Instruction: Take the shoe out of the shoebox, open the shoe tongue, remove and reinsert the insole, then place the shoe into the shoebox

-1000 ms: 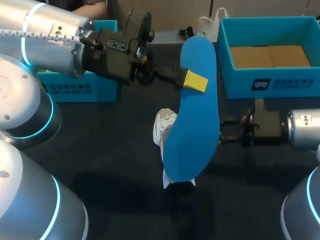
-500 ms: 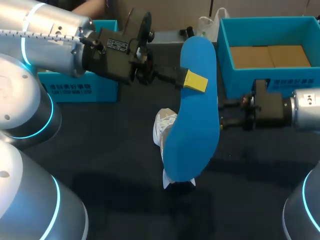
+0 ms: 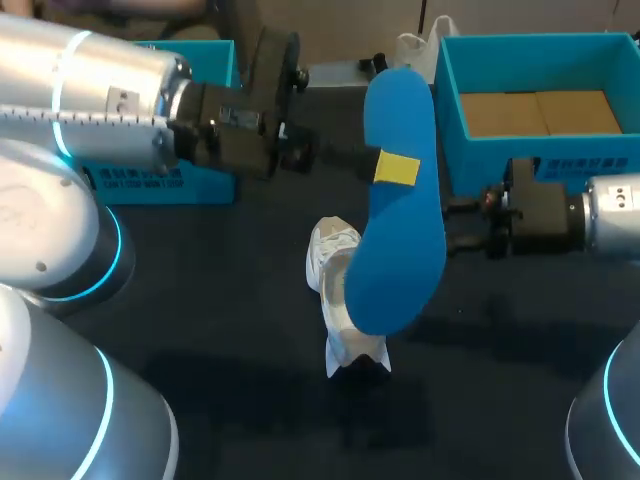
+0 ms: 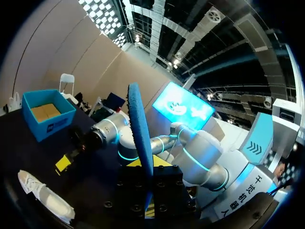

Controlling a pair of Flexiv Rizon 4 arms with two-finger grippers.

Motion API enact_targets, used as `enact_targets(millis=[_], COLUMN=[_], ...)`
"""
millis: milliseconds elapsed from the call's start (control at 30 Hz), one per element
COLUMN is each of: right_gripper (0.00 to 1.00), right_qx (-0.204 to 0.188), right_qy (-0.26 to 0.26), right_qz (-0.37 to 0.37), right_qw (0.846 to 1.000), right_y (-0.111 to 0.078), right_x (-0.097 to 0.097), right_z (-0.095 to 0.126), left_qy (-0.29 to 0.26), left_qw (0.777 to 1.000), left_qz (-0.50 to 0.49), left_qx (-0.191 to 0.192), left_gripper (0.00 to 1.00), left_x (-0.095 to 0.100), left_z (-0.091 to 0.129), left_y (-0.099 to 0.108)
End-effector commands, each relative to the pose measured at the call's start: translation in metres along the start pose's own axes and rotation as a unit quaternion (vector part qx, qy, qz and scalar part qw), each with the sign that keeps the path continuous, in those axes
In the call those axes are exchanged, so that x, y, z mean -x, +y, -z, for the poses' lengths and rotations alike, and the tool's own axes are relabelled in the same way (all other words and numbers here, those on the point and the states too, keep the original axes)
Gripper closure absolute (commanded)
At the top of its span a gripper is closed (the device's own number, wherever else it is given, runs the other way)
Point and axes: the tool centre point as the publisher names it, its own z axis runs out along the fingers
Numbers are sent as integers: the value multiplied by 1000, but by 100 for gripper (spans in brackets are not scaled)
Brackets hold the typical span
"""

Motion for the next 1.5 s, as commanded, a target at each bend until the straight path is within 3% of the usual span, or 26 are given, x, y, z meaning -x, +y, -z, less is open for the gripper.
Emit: enact_targets(millis=[33, 233, 400, 533, 667, 800, 1433, 1500], right_gripper=[0, 0, 0, 0, 0, 0, 0, 0], right_qx=[1, 1, 1, 1, 1, 1, 1, 1], right_qy=[-1, -1, -1, -1, -1, -1, -1, -1], right_qz=[0, 0, 0, 0, 0, 0, 0, 0], right_qw=[1000, 1000, 1000, 1000, 1000, 1000, 1000, 1000], right_y=[-1, -1, -1, -1, -1, -1, -1, -1], right_x=[-1, -1, -1, -1, -1, -1, -1, -1], right_z=[0, 0, 0, 0, 0, 0, 0, 0], left_qy=[-13, -41, -64, -81, -89, -77, -77, -79], left_qw=[995, 985, 957, 945, 915, 882, 878, 863], left_qz=[-93, -165, -281, -316, -390, -464, -470, -498], left_qx=[-32, -16, -20, -20, -40, -37, -43, -43], left_gripper=[100, 100, 100, 100, 100, 100, 100, 100], left_x=[12, 27, 43, 56, 64, 71, 72, 76], left_z=[8, 17, 25, 34, 36, 38, 38, 40], left_y=[17, 23, 26, 28, 26, 27, 28, 29])
